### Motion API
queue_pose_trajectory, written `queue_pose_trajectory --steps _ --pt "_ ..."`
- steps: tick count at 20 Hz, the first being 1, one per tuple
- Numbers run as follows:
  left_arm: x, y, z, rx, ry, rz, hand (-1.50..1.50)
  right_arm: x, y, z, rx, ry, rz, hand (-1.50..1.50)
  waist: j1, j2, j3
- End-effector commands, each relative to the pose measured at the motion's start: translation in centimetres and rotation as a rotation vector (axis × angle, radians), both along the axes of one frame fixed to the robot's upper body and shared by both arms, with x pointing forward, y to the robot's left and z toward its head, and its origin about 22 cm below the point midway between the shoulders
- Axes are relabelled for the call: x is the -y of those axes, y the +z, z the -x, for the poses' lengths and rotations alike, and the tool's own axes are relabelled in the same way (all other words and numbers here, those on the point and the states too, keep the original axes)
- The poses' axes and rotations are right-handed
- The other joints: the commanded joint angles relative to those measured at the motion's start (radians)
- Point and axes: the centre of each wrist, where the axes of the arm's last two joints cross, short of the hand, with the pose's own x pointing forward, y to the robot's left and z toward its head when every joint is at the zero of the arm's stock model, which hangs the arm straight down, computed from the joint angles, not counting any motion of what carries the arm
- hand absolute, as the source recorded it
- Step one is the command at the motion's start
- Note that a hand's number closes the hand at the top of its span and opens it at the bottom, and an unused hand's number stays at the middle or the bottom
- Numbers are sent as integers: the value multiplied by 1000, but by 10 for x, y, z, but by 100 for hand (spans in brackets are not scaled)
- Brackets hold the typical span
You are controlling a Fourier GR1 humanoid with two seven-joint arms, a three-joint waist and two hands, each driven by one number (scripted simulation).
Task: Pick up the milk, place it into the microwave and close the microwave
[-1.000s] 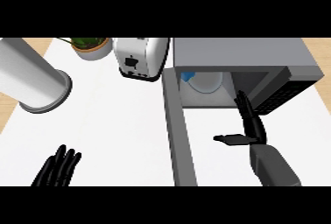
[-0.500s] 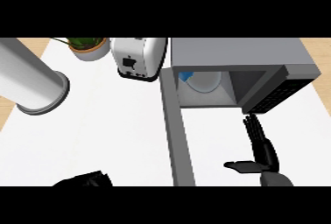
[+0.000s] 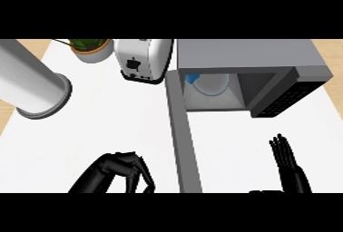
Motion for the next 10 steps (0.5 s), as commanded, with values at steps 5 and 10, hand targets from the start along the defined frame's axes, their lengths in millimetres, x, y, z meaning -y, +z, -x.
queue_pose_trajectory --steps 5,10 --pt "56 -23 -22 -96 -229 -120 150 30 31 23 64 27 -35 -150 2 1 0" --pt "89 -46 -35 -16 -265 -170 150 37 32 71 72 42 -49 -150 -1 2 0"
